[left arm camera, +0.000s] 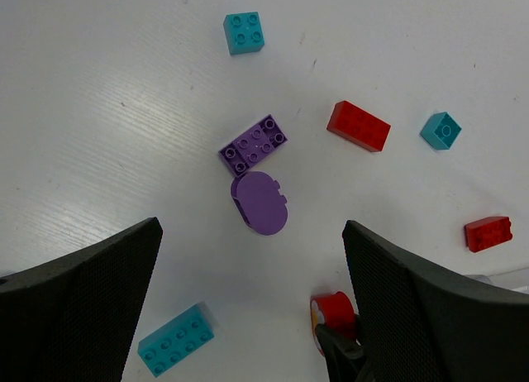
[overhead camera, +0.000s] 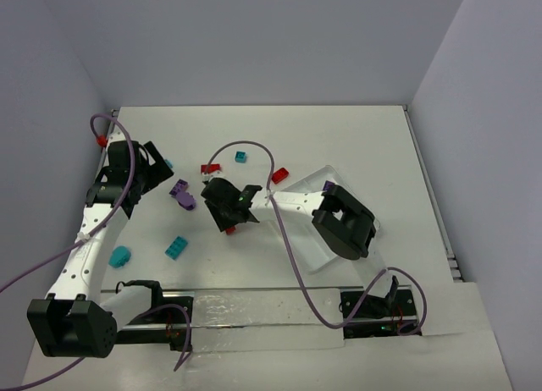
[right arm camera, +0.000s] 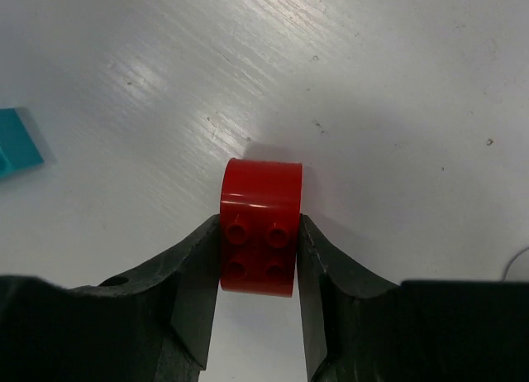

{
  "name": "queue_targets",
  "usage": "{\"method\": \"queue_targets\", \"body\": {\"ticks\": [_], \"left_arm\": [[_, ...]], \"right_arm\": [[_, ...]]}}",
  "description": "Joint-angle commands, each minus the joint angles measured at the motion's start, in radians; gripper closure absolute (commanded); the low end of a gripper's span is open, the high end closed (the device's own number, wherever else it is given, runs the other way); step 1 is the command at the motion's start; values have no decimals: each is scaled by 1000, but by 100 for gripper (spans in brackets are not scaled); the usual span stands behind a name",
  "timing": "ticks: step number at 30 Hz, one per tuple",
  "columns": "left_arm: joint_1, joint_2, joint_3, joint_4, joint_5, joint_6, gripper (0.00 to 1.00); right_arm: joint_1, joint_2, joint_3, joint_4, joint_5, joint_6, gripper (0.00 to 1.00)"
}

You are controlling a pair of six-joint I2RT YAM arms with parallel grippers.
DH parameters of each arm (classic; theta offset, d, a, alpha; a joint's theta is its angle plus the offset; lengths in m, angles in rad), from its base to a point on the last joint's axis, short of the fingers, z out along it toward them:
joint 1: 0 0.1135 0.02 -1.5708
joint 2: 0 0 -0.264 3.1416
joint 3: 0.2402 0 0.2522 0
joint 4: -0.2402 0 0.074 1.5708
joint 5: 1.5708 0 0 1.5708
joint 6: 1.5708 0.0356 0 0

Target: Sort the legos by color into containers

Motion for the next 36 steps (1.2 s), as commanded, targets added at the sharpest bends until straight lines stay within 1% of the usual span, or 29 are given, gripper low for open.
{"method": "queue_targets", "body": {"ticks": [1, 2, 3, 7, 11, 12, 14, 16, 20, 23, 30, 32, 33, 34, 36], "left_arm": [[-1, -14, 16, 16, 9, -2, 1], [-1, -14, 16, 17, 9, -2, 1], [-1, -13, 16, 16, 8, -2, 1], [-1, -14, 21, 12, 6, 0, 1], [-1, -19, 19, 13, 8, 0, 1], [-1, -19, 18, 14, 8, 0, 1], [-1, -20, 18, 15, 14, 0, 1], [-1, -19, 16, 19, 20, -2, 1], [-1, -18, 15, 24, 26, 0, 1], [-1, -14, 13, 26, 29, 0, 1], [-1, -14, 5, 26, 35, 1, 1], [-1, -15, 4, 26, 34, 3, 1], [-1, -15, 4, 26, 35, 5, 1], [-1, -16, 4, 26, 35, 6, 1], [-1, -14, 5, 24, 33, 6, 1]], "right_arm": [[-2, -67, 17, 12, 30, -2, 73], [-2, -85, 18, 8, 39, -5, 78], [-2, -107, 20, 4, 51, -9, 81], [-53, -277, -11, 6, 114, -10, 81], [-188, -448, -141, 53, 132, 30, 80], [-223, -474, -195, 68, 130, 38, 80], [-288, -507, -232, 74, 116, 53, 80], [-374, -545, -345, 90, 108, 75, 78], [-456, -584, -466, 120, 108, 96, 78], [-472, -590, -513, 136, 125, 106, 77], [-487, -519, -543, 154, 137, 122, 73], [-487, -502, -533, 154, 137, 123, 66], [-487, -498, -531, 152, 138, 123, 61], [-487, -493, -528, 149, 139, 123, 51], [-487, -488, -517, 141, 147, 121, 39]]}}
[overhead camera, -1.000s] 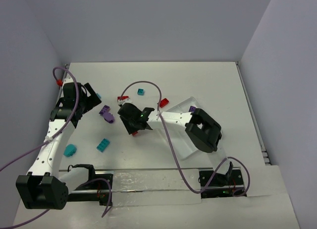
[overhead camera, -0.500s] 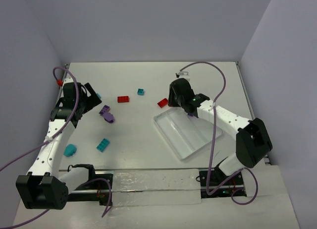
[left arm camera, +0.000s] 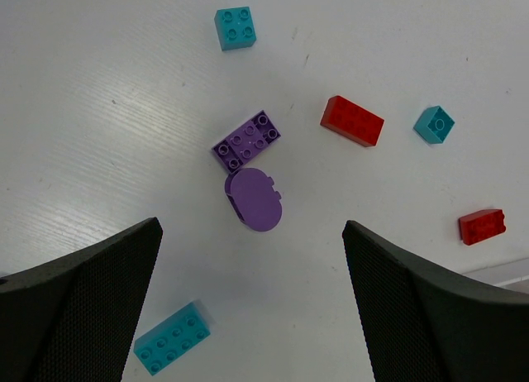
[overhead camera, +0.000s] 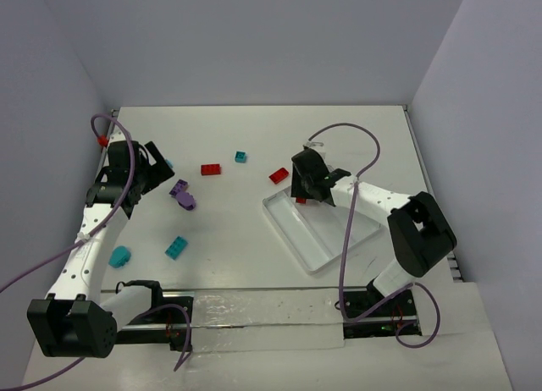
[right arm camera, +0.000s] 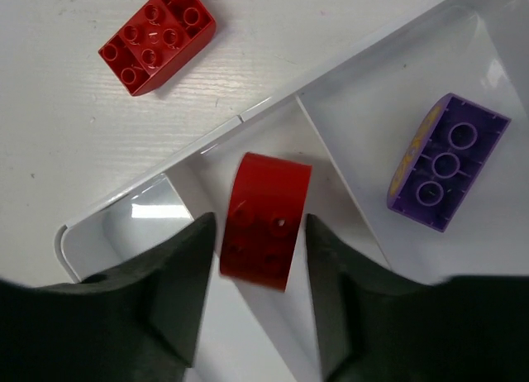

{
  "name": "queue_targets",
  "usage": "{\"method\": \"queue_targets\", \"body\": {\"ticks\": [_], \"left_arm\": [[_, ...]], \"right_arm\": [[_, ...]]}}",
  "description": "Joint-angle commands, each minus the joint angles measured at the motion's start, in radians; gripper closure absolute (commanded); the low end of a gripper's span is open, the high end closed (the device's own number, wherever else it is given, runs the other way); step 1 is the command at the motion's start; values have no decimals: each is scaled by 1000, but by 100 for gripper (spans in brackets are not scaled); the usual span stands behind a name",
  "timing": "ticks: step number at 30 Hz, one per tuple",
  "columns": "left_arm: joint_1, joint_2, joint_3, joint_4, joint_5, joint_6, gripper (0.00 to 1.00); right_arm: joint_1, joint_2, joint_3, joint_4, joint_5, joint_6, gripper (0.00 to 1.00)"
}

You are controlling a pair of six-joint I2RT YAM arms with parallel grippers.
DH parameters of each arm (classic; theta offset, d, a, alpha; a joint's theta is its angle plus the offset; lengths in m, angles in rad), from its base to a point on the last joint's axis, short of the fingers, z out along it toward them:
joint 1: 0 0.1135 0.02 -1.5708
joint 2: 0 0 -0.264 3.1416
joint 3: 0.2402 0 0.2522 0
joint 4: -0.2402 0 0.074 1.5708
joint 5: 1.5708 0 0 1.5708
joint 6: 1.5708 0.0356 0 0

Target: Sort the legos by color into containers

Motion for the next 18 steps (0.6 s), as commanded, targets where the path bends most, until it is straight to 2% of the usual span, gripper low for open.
{"method": "queue_targets", "body": {"ticks": [1, 2, 8, 11, 12, 18], "left_arm": [[-1, -14, 6, 23, 11, 6, 1], [-1, -14, 7, 25, 13, 7, 1], [-1, -9, 8, 34, 30, 3, 1], [-1, -2, 11, 36, 30, 3, 1], [-1, 0, 13, 32, 28, 4, 1], [-1, -1, 19, 21, 15, 17, 1]], "right_arm": [[-7, 11, 35, 20, 40, 14, 32], [-5, 4, 44, 5, 49, 10, 23], [23, -19, 163, -35, 45, -23, 21], [23, 45, 274, -55, 22, -32, 21], [23, 123, 335, -88, 11, -36, 20], [18, 318, 541, -145, -34, -29, 19]]}}
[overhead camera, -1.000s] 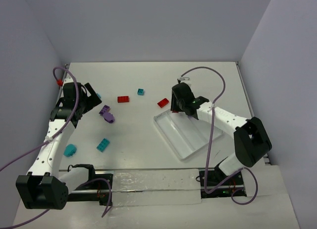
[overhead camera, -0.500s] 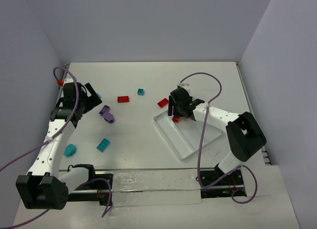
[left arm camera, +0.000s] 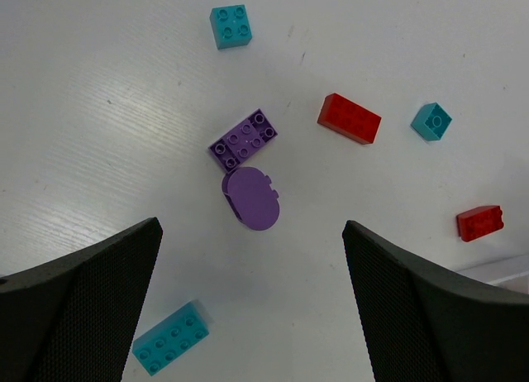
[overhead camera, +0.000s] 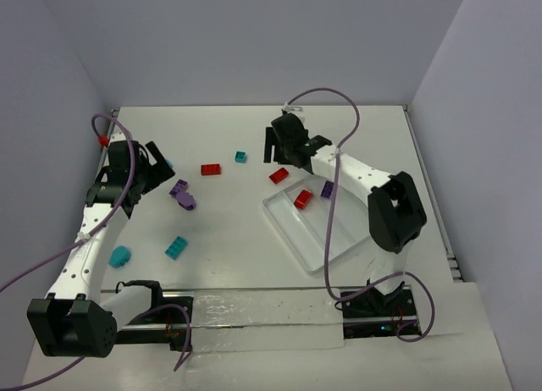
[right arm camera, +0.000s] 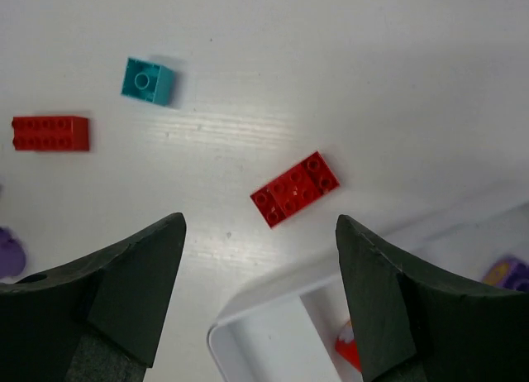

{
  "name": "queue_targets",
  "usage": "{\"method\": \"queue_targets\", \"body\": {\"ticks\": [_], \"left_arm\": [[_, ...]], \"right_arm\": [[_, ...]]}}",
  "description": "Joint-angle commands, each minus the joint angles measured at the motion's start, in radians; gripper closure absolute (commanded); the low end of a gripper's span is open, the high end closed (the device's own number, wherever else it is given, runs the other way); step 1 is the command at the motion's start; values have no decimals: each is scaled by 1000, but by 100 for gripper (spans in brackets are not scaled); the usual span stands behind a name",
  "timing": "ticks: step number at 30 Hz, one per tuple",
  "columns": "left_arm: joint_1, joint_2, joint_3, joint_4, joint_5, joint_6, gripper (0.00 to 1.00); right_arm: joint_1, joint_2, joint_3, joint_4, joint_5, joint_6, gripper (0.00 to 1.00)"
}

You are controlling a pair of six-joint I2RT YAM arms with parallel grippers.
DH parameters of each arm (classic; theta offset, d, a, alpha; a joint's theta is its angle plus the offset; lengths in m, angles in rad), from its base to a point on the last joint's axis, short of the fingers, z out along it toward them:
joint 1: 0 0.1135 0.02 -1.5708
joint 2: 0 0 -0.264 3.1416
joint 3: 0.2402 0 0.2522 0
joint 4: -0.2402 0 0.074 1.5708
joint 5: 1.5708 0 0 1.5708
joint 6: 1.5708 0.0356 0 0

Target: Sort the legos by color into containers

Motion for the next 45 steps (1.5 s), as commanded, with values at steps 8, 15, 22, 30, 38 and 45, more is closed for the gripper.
{"method": "queue_targets", "body": {"ticks": [8, 15, 22, 30, 38, 45], "left_arm": [[-1, -4, 27, 10, 2, 20, 1], [-1, 2, 22, 16, 11, 17, 1], [-1, -2, 22, 10, -1, 23, 1], [-1, -1, 30, 2, -11, 24, 1], [-1, -1, 25, 3, -13, 22, 1], [-1, 4, 22, 2, -18, 22, 1]], "right_arm": [[-3, 275, 223, -120, -52, 37, 12], [-6, 317, 219, -121, -45, 64, 9], [-6, 375, 257, -119, -85, 67, 9], [6, 444, 369, -144, -100, 29, 9], [16, 470, 416, -172, -86, -5, 8], [37, 439, 375, -209, 20, 15, 3]]}}
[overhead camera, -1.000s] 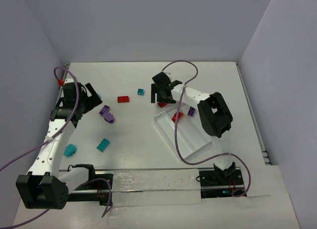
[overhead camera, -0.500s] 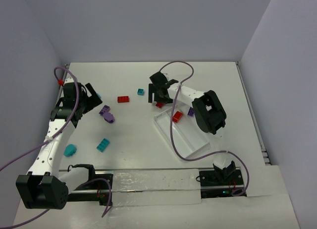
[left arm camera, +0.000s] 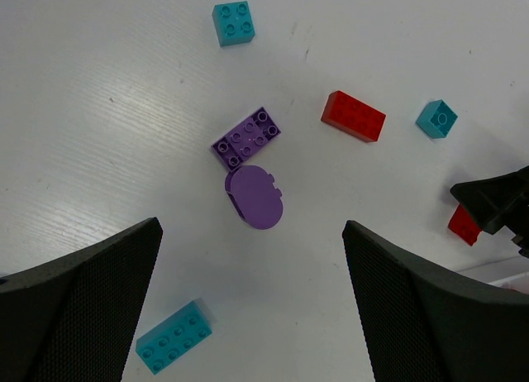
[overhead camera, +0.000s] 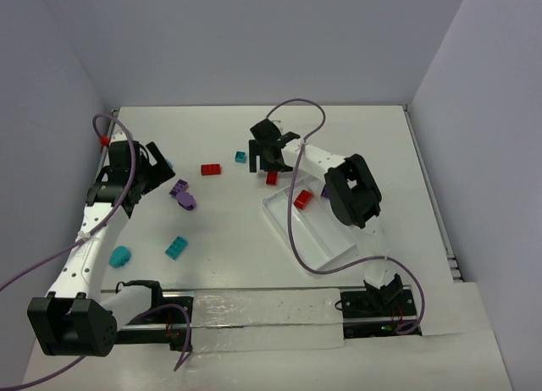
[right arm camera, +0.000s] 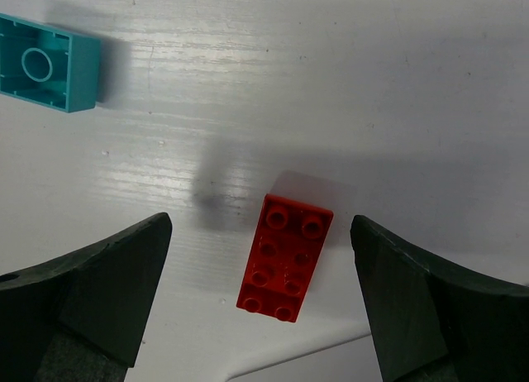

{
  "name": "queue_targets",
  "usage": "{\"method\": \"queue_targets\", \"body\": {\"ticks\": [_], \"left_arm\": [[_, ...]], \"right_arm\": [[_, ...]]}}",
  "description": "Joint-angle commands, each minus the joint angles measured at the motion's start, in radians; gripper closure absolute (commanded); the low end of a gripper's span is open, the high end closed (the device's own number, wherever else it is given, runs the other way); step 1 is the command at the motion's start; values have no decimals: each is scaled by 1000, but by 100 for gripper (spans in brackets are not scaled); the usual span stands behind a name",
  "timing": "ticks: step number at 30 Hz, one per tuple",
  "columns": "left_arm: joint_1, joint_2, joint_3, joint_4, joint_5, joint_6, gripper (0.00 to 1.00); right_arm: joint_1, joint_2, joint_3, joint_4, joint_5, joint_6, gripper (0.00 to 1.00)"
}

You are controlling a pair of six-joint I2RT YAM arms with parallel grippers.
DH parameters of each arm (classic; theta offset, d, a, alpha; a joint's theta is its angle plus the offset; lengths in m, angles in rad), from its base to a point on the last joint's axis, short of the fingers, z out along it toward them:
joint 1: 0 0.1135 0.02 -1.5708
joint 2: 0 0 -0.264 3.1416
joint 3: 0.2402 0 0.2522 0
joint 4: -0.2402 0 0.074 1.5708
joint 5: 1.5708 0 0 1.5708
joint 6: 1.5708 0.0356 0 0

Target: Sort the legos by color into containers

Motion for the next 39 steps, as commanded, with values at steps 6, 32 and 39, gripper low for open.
{"method": "queue_targets", "body": {"ticks": [6, 32, 39], "left_arm": [[-1, -1, 21, 9, -10, 11, 1], [-4, -2, -6, 29, 44, 9, 1], [-29, 18, 6, 38, 51, 2, 1]], "right_arm": [[31, -22, -81, -6, 85, 53, 15], [11, -674, -520, 169, 108, 7, 77], [-32, -841, -832, 199, 131, 69, 75]]}}
